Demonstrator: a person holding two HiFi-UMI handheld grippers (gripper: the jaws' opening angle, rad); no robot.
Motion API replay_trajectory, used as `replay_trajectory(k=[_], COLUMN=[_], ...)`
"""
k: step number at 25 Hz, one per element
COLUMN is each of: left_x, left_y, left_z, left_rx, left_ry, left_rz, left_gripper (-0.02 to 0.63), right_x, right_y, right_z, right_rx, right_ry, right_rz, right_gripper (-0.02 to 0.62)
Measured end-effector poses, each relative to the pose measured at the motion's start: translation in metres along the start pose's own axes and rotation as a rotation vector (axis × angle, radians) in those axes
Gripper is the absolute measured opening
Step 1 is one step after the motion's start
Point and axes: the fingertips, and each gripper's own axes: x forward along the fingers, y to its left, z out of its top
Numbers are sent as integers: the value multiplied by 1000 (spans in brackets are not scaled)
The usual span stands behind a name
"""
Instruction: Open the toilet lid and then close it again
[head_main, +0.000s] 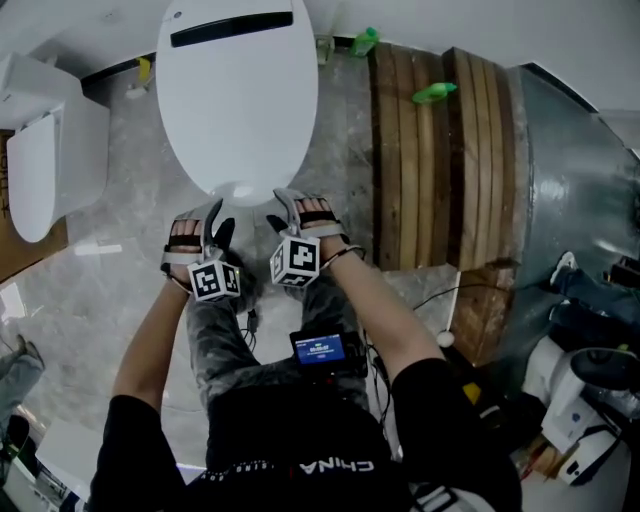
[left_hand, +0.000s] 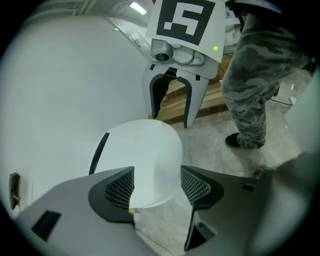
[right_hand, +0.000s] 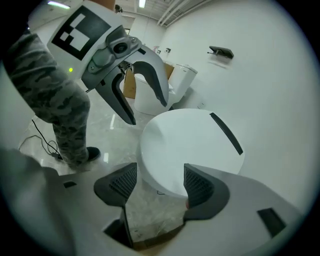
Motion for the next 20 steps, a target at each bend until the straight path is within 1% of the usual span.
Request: replay_trajectory(k=[5,8,10,12,14,17,20], left_x=[39,57,66,75,84,90,91], left_y=[-22,-32,-35,-36,-37,-36,-37], left_z=[-13,-18,-23,-28,-31,-31,-29], left_rx=[8,56,75,72,75,72,47], left_ry=[14,14,21,29,35,22,5], left_rz=[38,80,108,127,138,160,169], left_gripper=[300,324,339,347,347,354,354], right_x=[38,53,62,68,71,77,81], right_y=[11,8,5,4,6,11,8], right_z=[-17,-23,-34,-39,-37,-37,-37], right_rx=[-78,-99,-136,-180,-208,-218,-222], right_ry=[-13,-26,-2,0,-28,-59,-60], right_rz=[-101,-186,-235,-264,-281,-314,-360], right_gripper=[313,325,328,333,333,334,334])
